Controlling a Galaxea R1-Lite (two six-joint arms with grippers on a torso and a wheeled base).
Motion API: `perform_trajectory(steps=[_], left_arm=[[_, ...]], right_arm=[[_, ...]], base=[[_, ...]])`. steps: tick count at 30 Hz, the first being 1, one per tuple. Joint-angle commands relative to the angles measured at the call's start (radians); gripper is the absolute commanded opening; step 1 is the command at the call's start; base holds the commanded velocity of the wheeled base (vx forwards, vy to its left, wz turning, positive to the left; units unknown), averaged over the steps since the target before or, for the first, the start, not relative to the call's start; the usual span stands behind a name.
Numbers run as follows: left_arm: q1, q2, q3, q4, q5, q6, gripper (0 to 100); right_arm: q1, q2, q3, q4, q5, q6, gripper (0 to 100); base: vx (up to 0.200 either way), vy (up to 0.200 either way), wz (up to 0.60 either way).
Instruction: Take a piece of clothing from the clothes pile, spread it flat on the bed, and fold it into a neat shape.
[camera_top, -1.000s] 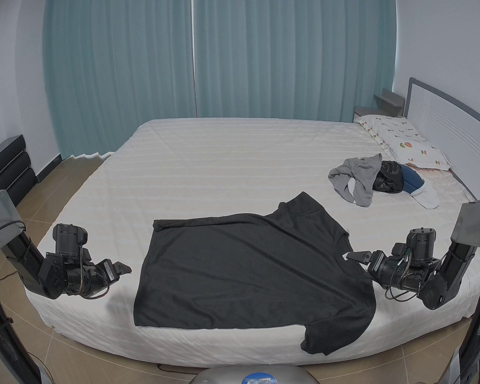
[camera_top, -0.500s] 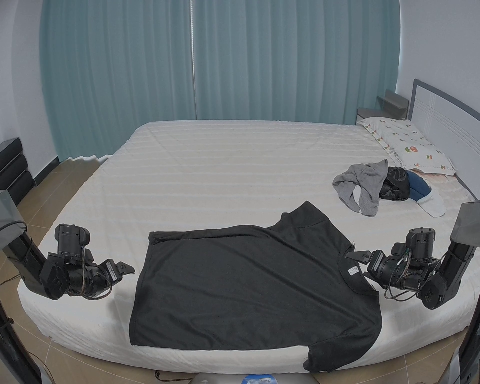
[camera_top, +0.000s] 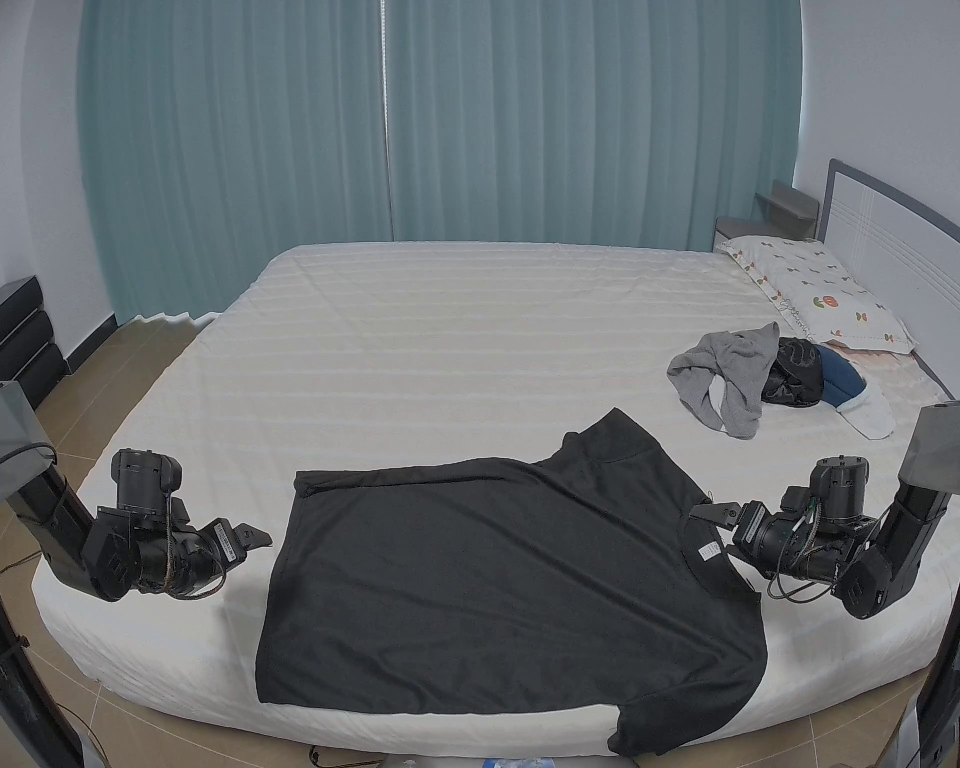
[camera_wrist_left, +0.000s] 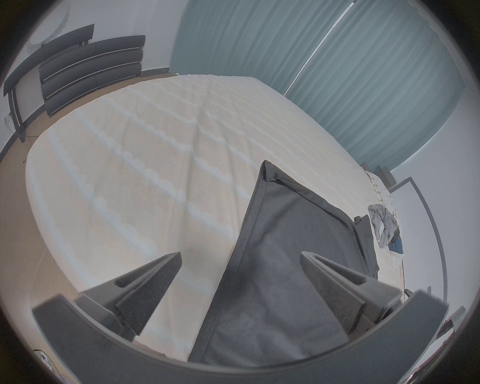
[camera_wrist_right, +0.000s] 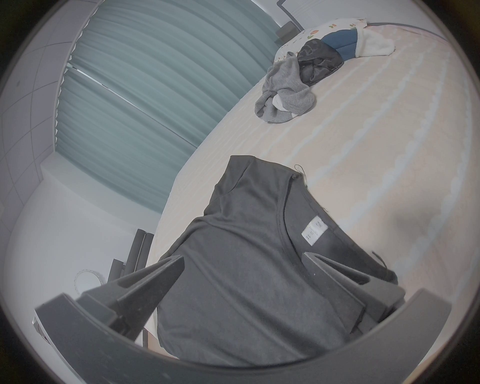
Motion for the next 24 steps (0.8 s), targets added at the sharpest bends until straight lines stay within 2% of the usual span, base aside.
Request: perform_trajectory(steps=[1,8,14,20,24], left_arm=[[0.000,0.005,0.000,0.000,0.000,0.000,100],[-0.002,0.005,-0.002,0.000,-0.005,-0.002,100],[-0.008,0.020,-0.011,-0.001,-0.049,-0.020,100],[-0.052,0.074,-0.144,-0.027,-0.079,-0.167,100],[-0.081,0.216,-0.312,-0.026,-0.069,-0.173,100]], right_arm=[[0.002,0.005,-0.001,0.000,0.000,0.000,100],[0.002,0.010,-0.001,0.000,0.000,0.003,100],[0.008,0.019,-0.011,0.000,0.014,0.056,100],[0.024,0.045,-0.025,0.000,0.022,0.125,100],[0.025,0.048,-0.027,-0.001,0.023,0.156,100]], base=[[0.000,0.000,0.00],[0.000,0.000,0.00],[0.000,0.000,0.00],[0.000,0.000,0.00],[0.000,0.000,0.00]])
